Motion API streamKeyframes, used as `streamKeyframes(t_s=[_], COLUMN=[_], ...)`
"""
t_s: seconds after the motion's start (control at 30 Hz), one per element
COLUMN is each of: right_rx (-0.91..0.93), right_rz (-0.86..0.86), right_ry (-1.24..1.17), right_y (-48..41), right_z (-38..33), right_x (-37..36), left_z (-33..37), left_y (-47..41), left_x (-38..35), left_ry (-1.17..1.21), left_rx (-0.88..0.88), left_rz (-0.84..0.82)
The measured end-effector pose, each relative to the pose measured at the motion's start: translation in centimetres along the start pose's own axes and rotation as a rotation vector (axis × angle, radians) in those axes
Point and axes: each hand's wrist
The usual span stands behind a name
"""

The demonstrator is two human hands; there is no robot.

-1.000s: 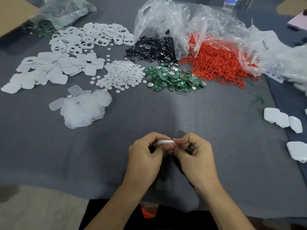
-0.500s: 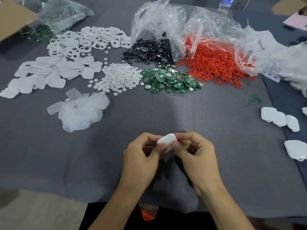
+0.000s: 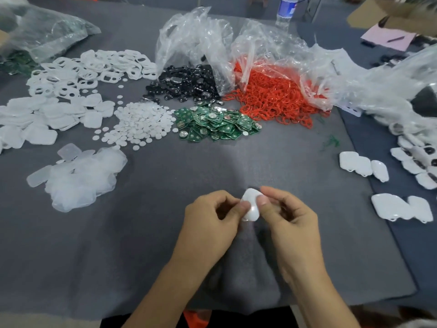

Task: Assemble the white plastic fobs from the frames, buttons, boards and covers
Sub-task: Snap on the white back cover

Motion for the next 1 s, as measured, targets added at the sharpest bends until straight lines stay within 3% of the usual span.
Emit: streamKeyframes(t_s=[0.27, 0.37, 0.53, 0.63, 0.83, 1.0], right_rx=[0.120, 0.204, 0.296, 0.319, 0.357, 0.482], right_rz=[0.176, 0.343, 0.527, 0.575, 0.639, 0.522], right_ry=[0.233, 0.332, 0.476, 0.537, 0.602, 0.659], right_y=[-5.5, -8.9, -14.1, -15.5, -15.9, -13.6], right_z=[-2.9, -3.2, -3.4, -2.6, -2.4, -2.7], right_x=[6.6, 8.5, 10.5, 11.2, 11.6, 8.8], left_z=[6.7, 8.6, 10.6, 10.5, 10.1, 9.2], left_y=[-5.8, -8.2, -12.9, -14.0, -14.2, -13.1], left_x=[-9.4, -12.8, -17.4, -18.8, -19.5, -16.9], left_ry=[0.100, -0.061, -0.608, -0.686, -0.579, -0.014], left_rx=[-0.042, -0.168, -0.392, -0.420, -0.421, -0.354], left_rz=[-0.091, -0.040, -0.011, 0.018, 0.083, 0.064])
Point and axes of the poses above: each hand's wrist, its own y-axis away from the middle knuckle, its own x-axis out of the back of the hand, z = x × y, and after that the axes turned 13 degrees about -y, right-handed
